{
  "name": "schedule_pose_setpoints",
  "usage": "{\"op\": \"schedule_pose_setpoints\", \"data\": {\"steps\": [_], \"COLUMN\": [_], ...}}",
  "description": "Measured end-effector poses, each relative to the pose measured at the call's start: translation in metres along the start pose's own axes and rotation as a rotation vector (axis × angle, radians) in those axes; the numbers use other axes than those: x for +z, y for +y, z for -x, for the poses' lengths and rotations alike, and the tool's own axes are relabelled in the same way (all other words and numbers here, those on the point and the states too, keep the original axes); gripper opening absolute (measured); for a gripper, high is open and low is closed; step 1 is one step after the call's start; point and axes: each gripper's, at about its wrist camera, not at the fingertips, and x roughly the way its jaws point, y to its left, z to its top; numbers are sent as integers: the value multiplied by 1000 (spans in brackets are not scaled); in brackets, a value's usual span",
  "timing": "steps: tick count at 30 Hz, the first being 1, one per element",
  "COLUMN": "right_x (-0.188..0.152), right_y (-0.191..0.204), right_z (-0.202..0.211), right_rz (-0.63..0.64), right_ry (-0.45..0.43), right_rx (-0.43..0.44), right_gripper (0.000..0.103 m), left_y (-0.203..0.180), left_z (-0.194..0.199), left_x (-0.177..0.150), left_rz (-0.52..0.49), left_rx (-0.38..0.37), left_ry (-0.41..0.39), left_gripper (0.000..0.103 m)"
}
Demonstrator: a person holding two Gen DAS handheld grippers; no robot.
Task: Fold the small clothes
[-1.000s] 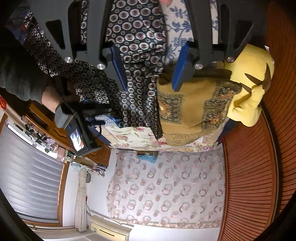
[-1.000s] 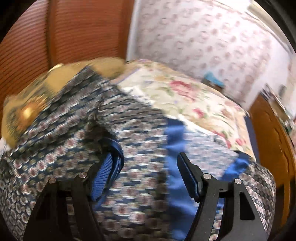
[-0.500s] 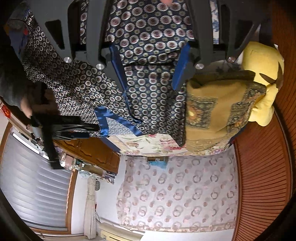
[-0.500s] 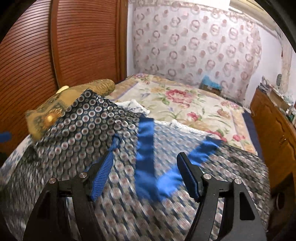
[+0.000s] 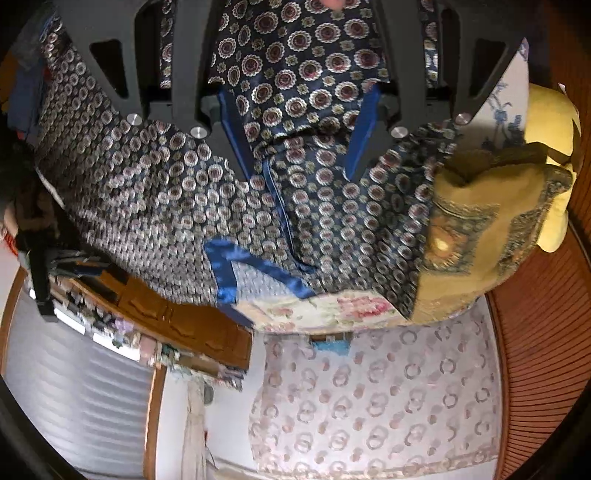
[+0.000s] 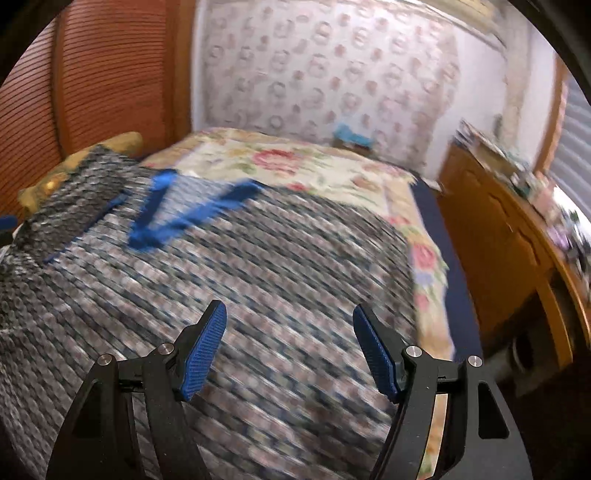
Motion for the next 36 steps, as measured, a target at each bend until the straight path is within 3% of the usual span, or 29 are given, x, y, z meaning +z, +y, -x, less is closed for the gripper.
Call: {"op": "schedule_pose_setpoints", "data": {"steps": [6,14,20,22,26,28,32,36], "right_x": [-35,-56,-52,-49,-47,-46,-38,-25], "right_y": [-64,-101,-103,-99,-87,-84,-71,-55], "right_z": [3,-4,-11,-14,-12,-10,-4,12], "right_rz": [-99,-231,-254,-241,-142,-113,-58,-33], "right_ry": [75,110,120,125,118,118,89,-4], "right_rx": [-46,34,68,82,33,35,17,56], "right_gripper": [61,49,35,21,16,7,3,3], "left_y": [-7,-7,-3,-3,-5,-4,-7,-10], "left_z": [-23,-41,-50,-54,-55,-57,-58,-61], "left_x": [-6,-3,-2,-3,-6,-4,-4,-3], "left_rz": [-32,-28,-25,-20,-23,-16,-24,-41], "left_rx": [10,2,28,33,43,42,48,41], "left_ry": [80,140,167,177,160,159,162,168], "left_gripper": [51,51,51,51,52,52,54,61]}}
